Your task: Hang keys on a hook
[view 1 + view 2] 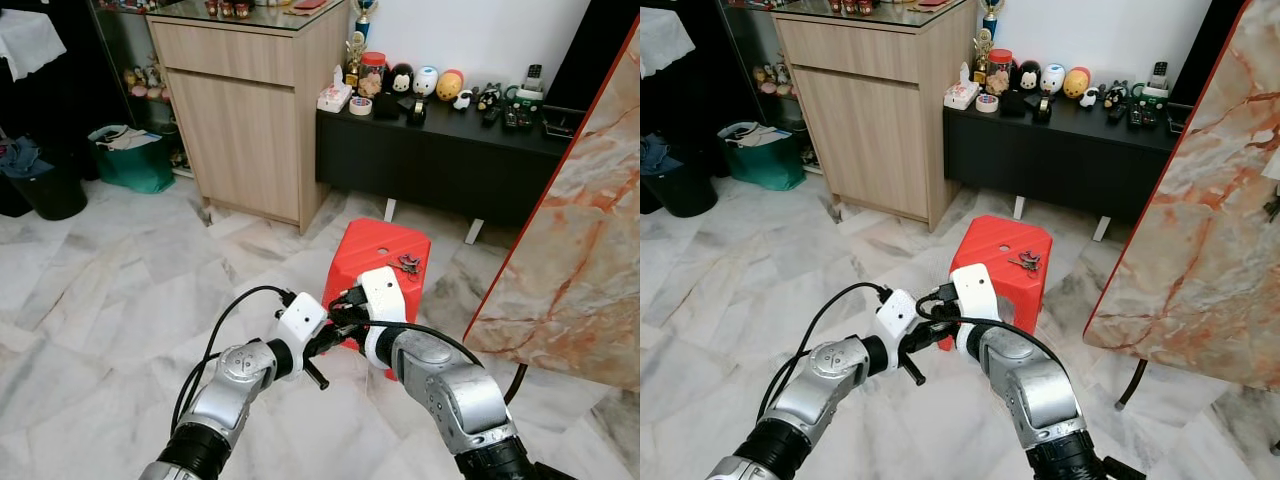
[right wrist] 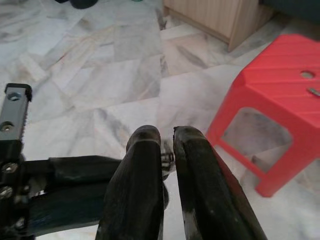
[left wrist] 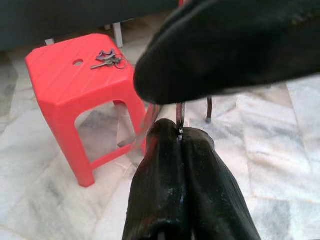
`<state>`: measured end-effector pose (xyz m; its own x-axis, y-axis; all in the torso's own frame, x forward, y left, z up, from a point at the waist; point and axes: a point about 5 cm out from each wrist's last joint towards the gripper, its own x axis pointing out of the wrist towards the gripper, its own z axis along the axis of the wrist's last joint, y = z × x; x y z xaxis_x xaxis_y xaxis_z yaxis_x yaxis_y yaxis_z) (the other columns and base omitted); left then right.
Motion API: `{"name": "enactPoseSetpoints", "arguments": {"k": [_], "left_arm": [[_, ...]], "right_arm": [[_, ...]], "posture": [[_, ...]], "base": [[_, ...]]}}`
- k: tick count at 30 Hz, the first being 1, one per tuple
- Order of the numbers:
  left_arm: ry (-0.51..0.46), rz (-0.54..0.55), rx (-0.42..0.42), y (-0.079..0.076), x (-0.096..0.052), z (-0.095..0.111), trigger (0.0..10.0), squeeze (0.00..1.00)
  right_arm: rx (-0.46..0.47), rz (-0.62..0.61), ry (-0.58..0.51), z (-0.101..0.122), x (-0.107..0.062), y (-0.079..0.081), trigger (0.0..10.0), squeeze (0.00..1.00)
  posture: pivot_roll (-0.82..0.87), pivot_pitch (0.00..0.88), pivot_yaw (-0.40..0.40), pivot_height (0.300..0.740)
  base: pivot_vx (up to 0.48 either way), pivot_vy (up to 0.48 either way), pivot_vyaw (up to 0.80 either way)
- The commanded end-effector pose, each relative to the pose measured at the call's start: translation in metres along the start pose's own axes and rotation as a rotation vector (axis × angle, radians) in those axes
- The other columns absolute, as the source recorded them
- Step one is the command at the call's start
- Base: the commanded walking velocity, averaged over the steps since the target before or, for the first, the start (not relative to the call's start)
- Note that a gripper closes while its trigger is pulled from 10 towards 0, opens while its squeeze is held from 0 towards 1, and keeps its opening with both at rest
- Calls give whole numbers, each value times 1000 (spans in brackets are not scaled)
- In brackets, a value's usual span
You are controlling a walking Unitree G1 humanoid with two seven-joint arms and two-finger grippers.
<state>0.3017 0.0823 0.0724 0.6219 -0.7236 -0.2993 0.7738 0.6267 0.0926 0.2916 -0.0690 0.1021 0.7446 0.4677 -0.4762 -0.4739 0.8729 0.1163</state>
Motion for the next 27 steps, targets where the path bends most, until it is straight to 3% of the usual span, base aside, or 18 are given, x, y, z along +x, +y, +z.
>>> {"name": "enactPoseSetpoints", "arguments": {"k": [1,5,7,13,15,16,17,18,22,24,27], "left_arm": [[91,-13,83,1,-5,-7,0,0],[199,-24,176,5,-15,-18,0,0],[255,-33,225,10,-25,-22,0,0],[334,-39,325,18,-37,-25,0,0],[342,56,336,29,-43,-21,0,0],[335,90,334,33,-46,-20,4980,0],[335,90,334,33,-46,-20,4980,0],[314,150,319,39,-52,-18,10000,0],[216,338,191,54,-69,-15,10000,0],[160,520,55,69,-86,-19,10000,0],[156,715,-98,86,-107,-36,10000,0]], "right_arm": [[-75,-32,-29,11,-2,-5,10000,0],[-127,-53,-30,13,-3,-12,10000,0],[-222,-93,-29,17,-5,-23,10000,0],[-214,-172,-39,20,-9,-46,10000,0],[-188,-246,-53,21,-14,-65,10000,0],[-158,-283,-60,20,-17,-75,10000,0],[-158,-283,-60,20,-17,-75,10000,0],[-102,-350,-66,16,-21,-93,10000,0],[37,-488,-57,-10,-29,-129,10000,0],[127,-566,-14,-38,-33,-146,10000,0],[221,-592,58,-72,-34,-152,10000,0]], "posture": [[47,0,-57,726],[55,0,-57,726],[55,0,-55,726],[63,0,-52,726],[65,0,-48,726],[67,0,-46,726],[67,0,-46,726],[70,0,-43,726],[78,0,-44,726],[94,0,-52,726],[104,0,-56,726]], "base": [[0,0,0],[0,0,0],[0,0,0],[0,0,0],[0,0,0],[0,0,0],[0,0,0],[0,0,0],[0,0,0],[0,0,0],[0,0,0]]}}
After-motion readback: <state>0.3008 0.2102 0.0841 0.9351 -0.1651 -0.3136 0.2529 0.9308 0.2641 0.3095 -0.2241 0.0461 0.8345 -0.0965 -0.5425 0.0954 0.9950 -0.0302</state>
